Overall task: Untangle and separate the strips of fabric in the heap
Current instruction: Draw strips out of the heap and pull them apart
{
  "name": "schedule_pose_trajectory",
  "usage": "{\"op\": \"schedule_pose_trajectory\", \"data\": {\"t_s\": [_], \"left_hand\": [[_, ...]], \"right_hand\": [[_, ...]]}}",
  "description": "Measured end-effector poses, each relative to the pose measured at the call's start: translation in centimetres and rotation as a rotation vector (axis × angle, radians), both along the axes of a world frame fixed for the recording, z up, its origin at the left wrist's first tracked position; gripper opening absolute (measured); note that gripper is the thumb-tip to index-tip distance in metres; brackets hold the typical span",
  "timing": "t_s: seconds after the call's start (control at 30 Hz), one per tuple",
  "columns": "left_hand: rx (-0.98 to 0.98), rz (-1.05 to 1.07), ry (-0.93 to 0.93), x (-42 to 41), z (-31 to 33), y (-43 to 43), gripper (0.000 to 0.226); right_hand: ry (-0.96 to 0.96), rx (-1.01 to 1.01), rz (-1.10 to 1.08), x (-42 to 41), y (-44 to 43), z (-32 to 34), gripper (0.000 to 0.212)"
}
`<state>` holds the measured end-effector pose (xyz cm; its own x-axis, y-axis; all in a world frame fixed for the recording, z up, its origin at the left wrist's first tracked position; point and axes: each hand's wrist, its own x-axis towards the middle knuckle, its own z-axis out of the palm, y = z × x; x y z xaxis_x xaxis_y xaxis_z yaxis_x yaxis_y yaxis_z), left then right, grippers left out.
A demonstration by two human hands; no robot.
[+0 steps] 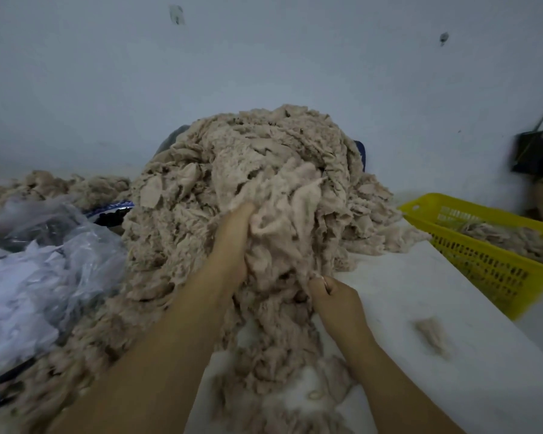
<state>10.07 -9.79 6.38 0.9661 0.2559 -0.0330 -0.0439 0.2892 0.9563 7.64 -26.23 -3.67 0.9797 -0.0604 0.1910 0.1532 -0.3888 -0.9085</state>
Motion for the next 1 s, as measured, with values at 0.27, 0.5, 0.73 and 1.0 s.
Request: {"op": "schedule_pose_trajectory", "data": {"t_s": [0.27,0.5,0.73,1.0], "left_hand": [[1.015,-0.255,0.144,-8.4,-4.8,3.6,0.032],[1.405,-0.451,0.124,-9.9,-4.8,3.3,0.034],[0.977,-0.208,0.446,-11.2,-5.4,7.1,0.044],[0.854,0.03,-0.326,-10.8,-5.2,4.5,0.024]], "right_hand": [[0.188,0.469,-0.25,0.0,-1.4,1.5,0.037],[0.065,0.97,0.099,-3.4,2.0,8.7,0.04],[-0.156,-0.182,0.501,-8.3,8.8,5.2,0.04],[-0.029,0.046,0.241,-5.6,5.9,3.9,0.033]]}}
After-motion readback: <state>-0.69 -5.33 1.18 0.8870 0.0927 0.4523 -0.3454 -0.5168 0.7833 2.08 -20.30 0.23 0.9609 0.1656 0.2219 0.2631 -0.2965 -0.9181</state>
